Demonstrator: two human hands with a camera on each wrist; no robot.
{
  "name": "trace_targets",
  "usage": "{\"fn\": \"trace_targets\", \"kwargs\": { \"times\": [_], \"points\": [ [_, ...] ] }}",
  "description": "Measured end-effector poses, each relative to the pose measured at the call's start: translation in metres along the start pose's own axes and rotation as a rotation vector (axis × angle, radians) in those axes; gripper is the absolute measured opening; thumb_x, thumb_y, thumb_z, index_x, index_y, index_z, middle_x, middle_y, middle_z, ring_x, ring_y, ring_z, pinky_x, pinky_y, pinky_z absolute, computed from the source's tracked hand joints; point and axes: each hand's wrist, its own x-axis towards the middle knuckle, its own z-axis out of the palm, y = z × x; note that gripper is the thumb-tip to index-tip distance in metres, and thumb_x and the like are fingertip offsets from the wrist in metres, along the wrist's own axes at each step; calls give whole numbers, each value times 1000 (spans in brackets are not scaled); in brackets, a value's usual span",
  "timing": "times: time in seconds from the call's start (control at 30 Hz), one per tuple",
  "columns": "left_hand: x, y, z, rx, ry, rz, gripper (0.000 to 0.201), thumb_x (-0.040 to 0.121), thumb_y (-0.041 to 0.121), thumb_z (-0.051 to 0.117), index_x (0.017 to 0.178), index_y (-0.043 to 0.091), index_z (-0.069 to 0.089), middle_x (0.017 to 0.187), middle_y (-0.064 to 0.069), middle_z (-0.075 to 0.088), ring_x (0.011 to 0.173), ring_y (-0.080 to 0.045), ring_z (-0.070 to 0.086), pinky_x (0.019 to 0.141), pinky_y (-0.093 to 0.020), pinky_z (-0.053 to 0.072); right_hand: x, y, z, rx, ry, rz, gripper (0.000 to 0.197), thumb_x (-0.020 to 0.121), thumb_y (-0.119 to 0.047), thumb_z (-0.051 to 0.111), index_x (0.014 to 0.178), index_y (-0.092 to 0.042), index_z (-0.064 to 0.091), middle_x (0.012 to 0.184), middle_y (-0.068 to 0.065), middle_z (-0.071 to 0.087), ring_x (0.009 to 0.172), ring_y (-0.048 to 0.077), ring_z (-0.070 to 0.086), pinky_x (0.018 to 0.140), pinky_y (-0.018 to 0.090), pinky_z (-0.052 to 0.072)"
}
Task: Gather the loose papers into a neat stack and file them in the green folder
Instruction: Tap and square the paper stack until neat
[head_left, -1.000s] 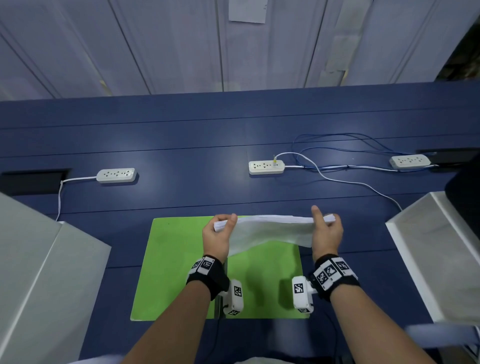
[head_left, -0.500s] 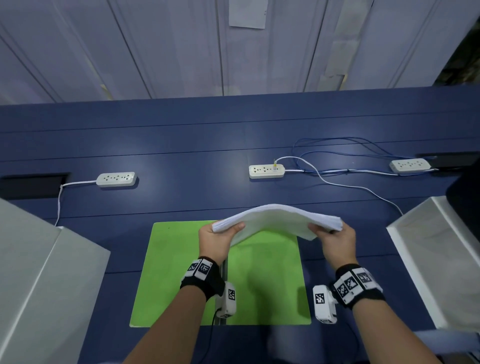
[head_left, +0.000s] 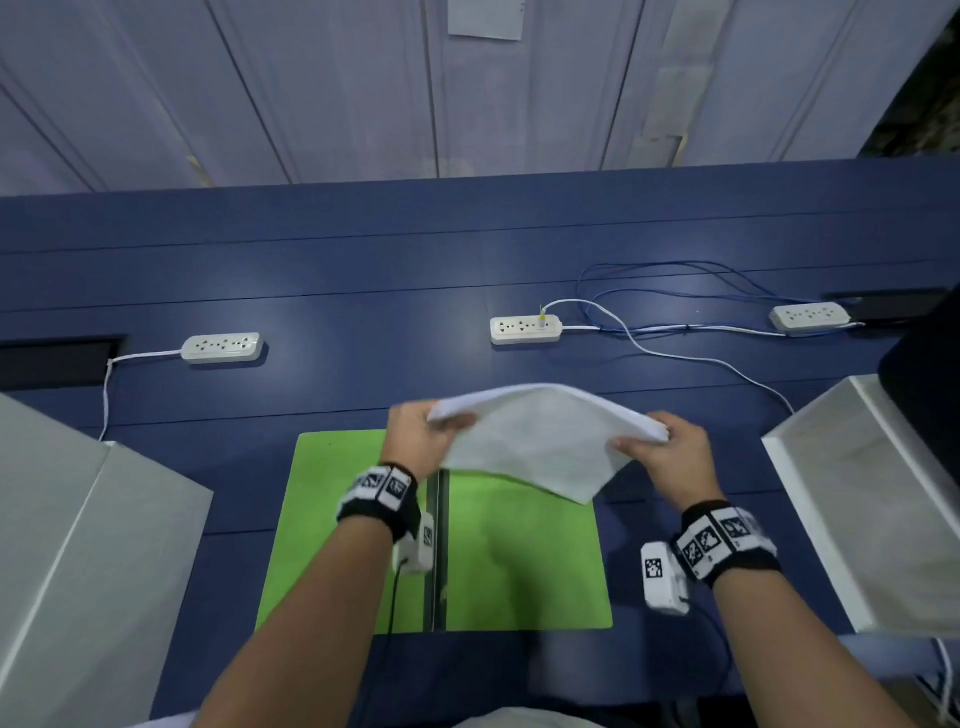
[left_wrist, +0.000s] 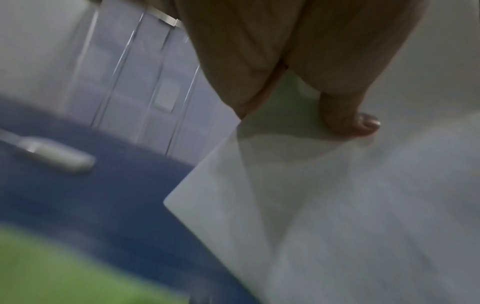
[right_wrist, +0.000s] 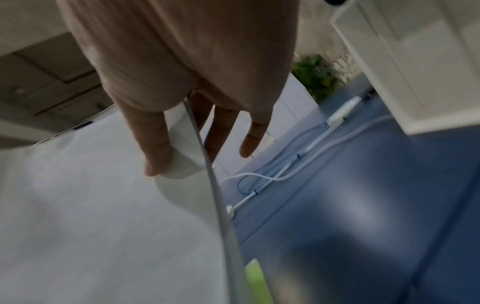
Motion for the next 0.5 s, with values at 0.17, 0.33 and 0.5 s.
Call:
{"fn": "trace_targets", "kwargs": {
  "times": [0.17,0.33,0.5],
  "points": [
    [24,52,-27,433,-62,493,13,86,28,70,89,26,83,75,1,78,67,-19,71,64,-28,56,2,-36,10,-512,-146,-259,37,70,-39,83,102,-29,67,98,-6,71,91,18,64,83,36,51],
    [23,73,-29,621,-121,753,30,81,13,62,93,32,81,81,6,78,73,-21,71,71,-33,57,-16,-58,44,-391,-200,-518,23,90,-34,70,106,-17,69,95,1,74,87,23,67,77,33,50],
    [6,56,-45,195,304,718,39,74,35,85,111,30,71,108,9,71,106,-19,63,95,-32,42,-22,-55,48,-140,-109,-435,7,86,-19,75,92,-16,77,74,-6,71,70,9,64,63,19,46]
  ]
}}
